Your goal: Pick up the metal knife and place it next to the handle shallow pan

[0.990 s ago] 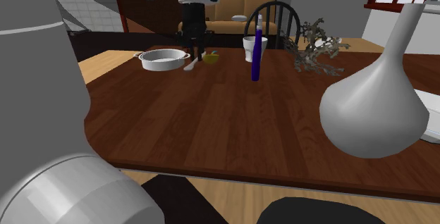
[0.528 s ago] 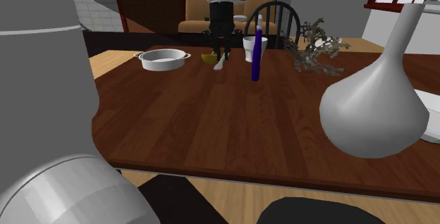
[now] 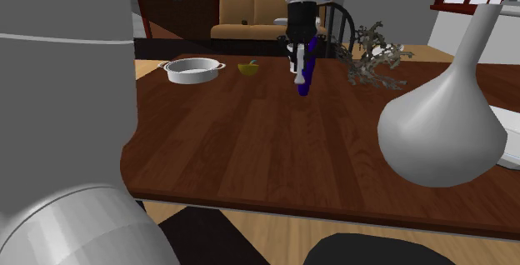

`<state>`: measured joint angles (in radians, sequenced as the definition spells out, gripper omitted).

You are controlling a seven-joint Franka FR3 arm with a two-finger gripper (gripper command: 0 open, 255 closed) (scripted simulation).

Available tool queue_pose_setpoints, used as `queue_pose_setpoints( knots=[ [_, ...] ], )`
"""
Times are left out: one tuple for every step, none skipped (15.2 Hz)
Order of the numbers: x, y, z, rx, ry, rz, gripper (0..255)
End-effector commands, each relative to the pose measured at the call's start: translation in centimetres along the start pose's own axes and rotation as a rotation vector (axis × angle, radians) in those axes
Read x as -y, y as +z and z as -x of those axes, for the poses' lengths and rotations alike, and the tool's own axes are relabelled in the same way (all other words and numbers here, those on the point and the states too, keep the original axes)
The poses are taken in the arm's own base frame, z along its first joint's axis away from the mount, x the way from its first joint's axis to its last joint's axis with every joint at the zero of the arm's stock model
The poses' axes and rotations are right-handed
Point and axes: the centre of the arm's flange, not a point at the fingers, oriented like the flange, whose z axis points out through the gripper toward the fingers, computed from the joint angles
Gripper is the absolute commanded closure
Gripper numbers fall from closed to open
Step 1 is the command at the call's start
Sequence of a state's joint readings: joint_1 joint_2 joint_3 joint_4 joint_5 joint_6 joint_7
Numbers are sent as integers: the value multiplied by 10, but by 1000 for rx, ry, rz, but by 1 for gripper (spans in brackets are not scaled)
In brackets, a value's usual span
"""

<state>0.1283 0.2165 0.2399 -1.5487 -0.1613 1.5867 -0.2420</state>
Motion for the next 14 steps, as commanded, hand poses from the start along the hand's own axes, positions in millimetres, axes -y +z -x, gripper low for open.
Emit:
queue_pose_setpoints(
  knots=[
    [-25, 3, -4, 0, -1, 0, 255],
    [-38, 3, -6, 0, -1, 0, 255],
    [-51, 3, -8, 0, -1, 0, 255],
    [-64, 4, -10, 0, -1, 0, 255],
    [-77, 4, -13, 0, -1, 0, 255],
    [-90, 4, -15, 0, -1, 0, 255],
    [-103, 5, -17, 0, -1, 0, 255],
    [-116, 5, -20, 0, -1, 0, 255],
    [-129, 5, -22, 0, -1, 0, 255],
    [-142, 6, -24, 0, -1, 0, 255],
    [-155, 6, -26, 0, -1, 0, 255],
    [-168, 6, -29, 0, -1, 0, 255],
    [-181, 7, -31, 0, -1, 0, 255],
    [-191, 7, -33, 0, -1, 0, 255]
  ],
)
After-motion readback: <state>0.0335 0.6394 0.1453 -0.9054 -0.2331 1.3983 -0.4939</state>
